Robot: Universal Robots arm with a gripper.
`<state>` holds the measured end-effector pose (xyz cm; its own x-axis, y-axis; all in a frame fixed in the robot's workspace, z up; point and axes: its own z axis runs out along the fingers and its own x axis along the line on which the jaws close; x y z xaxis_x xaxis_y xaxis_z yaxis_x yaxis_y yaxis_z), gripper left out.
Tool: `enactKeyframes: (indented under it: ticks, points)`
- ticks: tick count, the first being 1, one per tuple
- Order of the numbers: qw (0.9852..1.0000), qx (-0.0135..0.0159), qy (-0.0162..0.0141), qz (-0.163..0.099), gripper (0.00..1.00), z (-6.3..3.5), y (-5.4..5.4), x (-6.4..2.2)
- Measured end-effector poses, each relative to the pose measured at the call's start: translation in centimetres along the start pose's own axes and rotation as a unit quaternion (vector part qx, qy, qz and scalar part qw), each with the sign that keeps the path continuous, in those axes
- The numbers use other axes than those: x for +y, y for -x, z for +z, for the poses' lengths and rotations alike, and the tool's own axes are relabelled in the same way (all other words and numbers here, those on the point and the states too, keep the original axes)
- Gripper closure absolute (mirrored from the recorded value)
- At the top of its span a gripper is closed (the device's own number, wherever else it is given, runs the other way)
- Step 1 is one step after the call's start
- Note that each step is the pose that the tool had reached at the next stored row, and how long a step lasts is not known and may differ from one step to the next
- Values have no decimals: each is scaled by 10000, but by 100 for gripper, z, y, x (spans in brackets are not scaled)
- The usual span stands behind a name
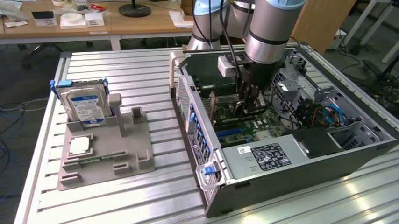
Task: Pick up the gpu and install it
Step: 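Insert the gpu into the slot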
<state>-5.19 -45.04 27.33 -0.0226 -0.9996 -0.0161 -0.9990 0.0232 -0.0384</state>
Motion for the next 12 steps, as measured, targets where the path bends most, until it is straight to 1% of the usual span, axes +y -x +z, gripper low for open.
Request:
enactKeyframes:
  ticks: [4,6,12]
  points:
    - [10000,0,1,-1,72,17,-22,3]
    - [10000,-1,1,-1,72,29,-26,22]
    - [10000,-2,2,0,72,86,-48,37]
